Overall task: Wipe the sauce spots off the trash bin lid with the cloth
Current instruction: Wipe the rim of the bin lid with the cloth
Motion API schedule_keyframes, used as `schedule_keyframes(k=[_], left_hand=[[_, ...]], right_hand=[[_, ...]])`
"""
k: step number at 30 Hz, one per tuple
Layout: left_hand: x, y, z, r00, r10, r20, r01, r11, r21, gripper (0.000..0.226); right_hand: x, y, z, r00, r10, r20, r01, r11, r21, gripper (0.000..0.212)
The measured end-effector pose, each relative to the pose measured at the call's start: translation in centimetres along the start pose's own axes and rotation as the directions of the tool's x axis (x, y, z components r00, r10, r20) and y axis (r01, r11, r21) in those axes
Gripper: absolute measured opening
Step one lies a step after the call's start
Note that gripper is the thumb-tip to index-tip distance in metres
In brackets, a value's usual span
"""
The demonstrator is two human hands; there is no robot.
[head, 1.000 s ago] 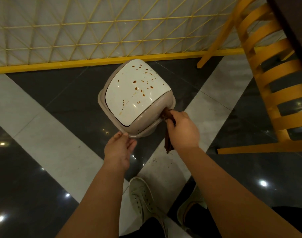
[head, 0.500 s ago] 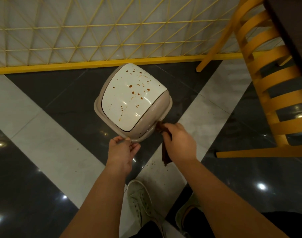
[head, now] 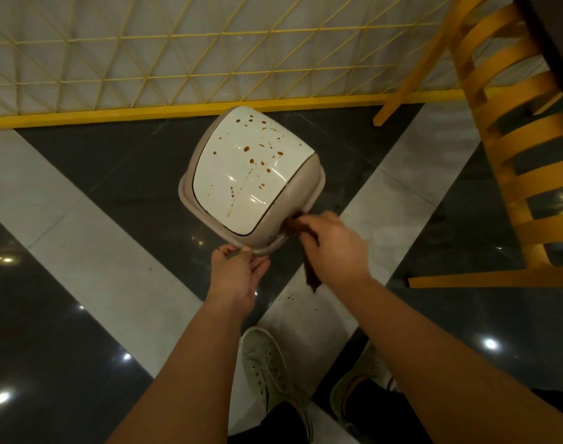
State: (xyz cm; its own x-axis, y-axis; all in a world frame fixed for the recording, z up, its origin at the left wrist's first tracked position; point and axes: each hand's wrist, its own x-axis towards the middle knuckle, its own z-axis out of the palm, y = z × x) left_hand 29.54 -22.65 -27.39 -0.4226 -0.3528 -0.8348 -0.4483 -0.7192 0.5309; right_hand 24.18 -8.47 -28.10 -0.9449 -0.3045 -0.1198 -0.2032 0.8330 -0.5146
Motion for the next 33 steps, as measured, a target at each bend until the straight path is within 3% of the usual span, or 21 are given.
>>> schedule_keyframes(k=[2, 4, 10, 15, 21, 27, 31, 33], left_hand=[[0.0, 0.1, 0.1, 1.000, 0.002, 0.008, -0.002, 1.000, 0.008, 0.024], [0.0, 0.2, 0.2, 1.000, -0.001, 0.003, 0.001, 1.000, 0.010, 0.026], [0.0, 0.2, 0.0, 1.000, 0.000, 0.017, 0.000, 1.000, 0.028, 0.026], [-0.3, -0.1, 0.5, 1.000, -0.008, 0.029, 0.007, 1.000, 0.022, 0.023], [-0.1, -0.3, 0.3, 1.000, 0.011, 0.022, -0.012, 0.999, 0.039, 0.027], [-0.3, -0.2, 0.6, 1.000, -0.002, 0.018, 0.001, 1.000, 0.028, 0.033], [-0.9, -0.1, 0.6, 1.000, -0.005, 0.020, 0.004, 0.999, 0.049, 0.034], [-1.0, -0.1, 0.4, 1.000, 0.002, -0.003, -0.002, 0.999, 0.047, 0.034]], right_hand=[[1.7, 0.9, -0.7, 0.992, 0.115, -0.060, -0.115, 0.993, -0.001, 0.025], [1.9, 0.6, -0.5, 0.987, 0.135, -0.088, -0.136, 0.991, 0.000, 0.023], [-0.9, -0.4, 0.7, 0.987, -0.151, 0.048, 0.153, 0.988, -0.023, 0.025], [1.5, 0.6, -0.1, 0.992, 0.091, -0.088, -0.091, 0.996, 0.008, 0.024], [-2.0, -1.0, 0.8, 0.985, -0.164, 0.052, 0.165, 0.986, -0.004, 0.025], [0.9, -0.1, 0.3, 0.995, 0.060, -0.077, -0.059, 0.998, 0.012, 0.022], [-2.5, -1.5, 1.2, 0.990, -0.128, 0.060, 0.126, 0.992, 0.032, 0.023], [-2.7, -0.9, 1.4, 0.988, -0.101, 0.117, 0.101, 0.995, 0.007, 0.025]])
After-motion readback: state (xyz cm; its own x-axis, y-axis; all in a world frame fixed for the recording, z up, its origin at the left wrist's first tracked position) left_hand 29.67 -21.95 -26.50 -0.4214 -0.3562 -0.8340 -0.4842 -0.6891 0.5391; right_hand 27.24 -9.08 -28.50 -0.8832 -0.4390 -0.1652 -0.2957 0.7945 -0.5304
